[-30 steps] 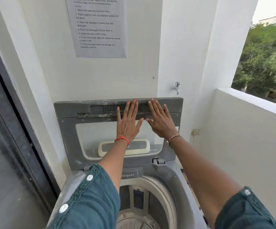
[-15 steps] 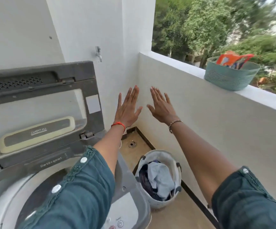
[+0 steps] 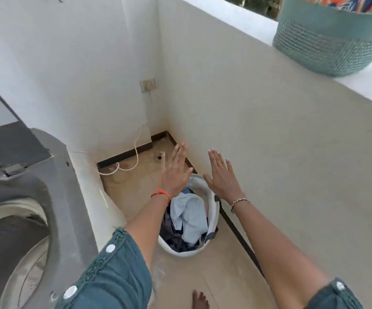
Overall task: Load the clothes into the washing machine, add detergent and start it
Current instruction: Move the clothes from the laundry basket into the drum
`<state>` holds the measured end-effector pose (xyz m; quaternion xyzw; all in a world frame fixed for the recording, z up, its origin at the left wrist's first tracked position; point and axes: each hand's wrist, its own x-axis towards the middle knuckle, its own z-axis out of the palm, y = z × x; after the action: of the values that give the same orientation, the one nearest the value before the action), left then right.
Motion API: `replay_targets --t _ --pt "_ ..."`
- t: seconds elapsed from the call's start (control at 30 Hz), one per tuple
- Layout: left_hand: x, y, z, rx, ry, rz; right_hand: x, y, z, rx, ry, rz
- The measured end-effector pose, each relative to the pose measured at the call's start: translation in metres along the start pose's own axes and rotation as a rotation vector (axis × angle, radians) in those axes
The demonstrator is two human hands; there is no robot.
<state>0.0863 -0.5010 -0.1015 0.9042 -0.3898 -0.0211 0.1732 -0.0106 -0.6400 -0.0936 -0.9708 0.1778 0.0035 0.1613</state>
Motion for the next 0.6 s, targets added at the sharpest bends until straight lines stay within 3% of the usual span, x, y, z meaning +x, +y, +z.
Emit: replay_targets --t 0.33,0.6 --pt "-0.004 -0.072 0.202 -0.093 -0.272 -0.126 0.019 0.08 0.208 0.274 -0.276 0.191" --pt "-0.002 -0.122 0.328 -0.129 -0.506 -0.235 0.039 0.114 0.34 0.592 -0.348 0.413"
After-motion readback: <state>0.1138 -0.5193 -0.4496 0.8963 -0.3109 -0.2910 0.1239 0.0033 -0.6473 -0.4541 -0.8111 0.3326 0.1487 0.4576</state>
